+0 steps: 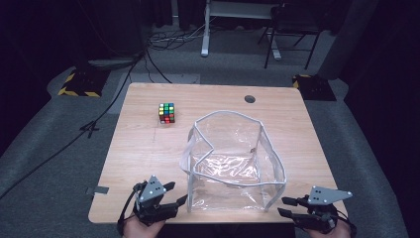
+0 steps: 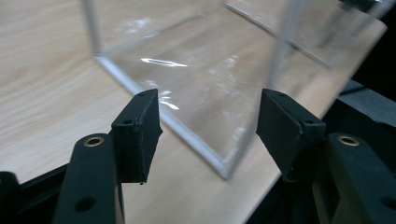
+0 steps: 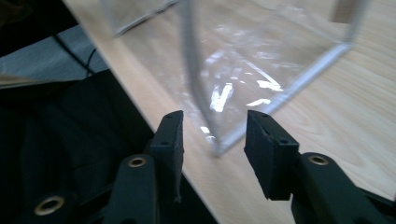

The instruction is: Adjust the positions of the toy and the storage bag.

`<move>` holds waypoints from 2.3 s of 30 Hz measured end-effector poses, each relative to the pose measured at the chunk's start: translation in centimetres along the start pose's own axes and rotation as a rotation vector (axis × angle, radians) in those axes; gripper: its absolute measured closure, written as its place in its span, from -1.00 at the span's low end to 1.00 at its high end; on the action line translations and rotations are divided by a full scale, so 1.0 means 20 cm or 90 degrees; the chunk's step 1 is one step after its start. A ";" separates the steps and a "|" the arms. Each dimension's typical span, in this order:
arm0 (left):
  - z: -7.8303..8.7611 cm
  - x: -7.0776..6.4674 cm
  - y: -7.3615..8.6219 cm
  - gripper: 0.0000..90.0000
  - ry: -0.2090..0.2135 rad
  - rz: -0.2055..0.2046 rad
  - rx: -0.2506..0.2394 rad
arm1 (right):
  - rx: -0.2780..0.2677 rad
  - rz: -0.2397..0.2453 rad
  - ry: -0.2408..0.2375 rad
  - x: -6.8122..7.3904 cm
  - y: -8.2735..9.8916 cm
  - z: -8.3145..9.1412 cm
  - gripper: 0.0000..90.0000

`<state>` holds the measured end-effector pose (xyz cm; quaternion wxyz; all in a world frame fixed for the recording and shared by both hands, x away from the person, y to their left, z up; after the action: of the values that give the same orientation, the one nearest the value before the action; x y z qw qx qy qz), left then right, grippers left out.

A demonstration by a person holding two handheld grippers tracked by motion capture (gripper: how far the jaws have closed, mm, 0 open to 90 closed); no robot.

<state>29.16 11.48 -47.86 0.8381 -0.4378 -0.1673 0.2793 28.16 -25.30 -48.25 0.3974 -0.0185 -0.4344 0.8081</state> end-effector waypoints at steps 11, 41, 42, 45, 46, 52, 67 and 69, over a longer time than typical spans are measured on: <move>0.01 0.44 -0.10 -0.41 -0.181 0.059 -0.022 | -0.040 -0.087 0.185 -0.37 -0.02 -0.15 -0.24; -0.76 1.38 -0.22 -0.74 -0.338 0.258 0.138 | -0.071 -0.097 0.264 -0.50 0.00 -0.16 -0.30; -0.78 1.39 -0.22 -0.74 -0.338 0.261 0.143 | -0.075 -0.105 0.265 -0.50 0.01 -0.15 -0.29; -0.82 1.39 -0.21 -0.57 -0.316 0.258 0.154 | -0.082 -0.118 0.266 -0.52 0.02 -0.11 -0.28; -0.83 1.39 -0.20 -0.45 -0.325 0.243 0.166 | -0.086 -0.126 0.263 -0.52 0.02 -0.11 -0.27; -0.80 1.35 -0.20 -0.25 -0.318 0.206 0.173 | -0.079 -0.122 0.253 -0.52 0.03 -0.11 -0.23; -0.41 1.02 -0.20 -0.24 -0.244 0.105 0.135 | -0.102 -0.102 0.211 -0.43 -0.08 -0.10 -0.20; -0.34 0.93 -0.18 -0.24 -0.224 0.088 0.133 | -0.103 -0.094 0.206 -0.42 -0.08 -0.11 -0.20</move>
<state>48.60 16.96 -48.03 0.8156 -0.3034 -0.2505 0.4242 35.80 -28.77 -51.09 0.5175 -0.1486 -0.4286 0.7256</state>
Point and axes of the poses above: each handheld gripper's, and its own axes: z roughly backward along the jaws, y roughly out of its underside, x roughly to its left, the point moved 8 cm from there along -z, roughly forward along the jaws, and after that the axes turned 15 degrees about -z, right-handed, at the moved point
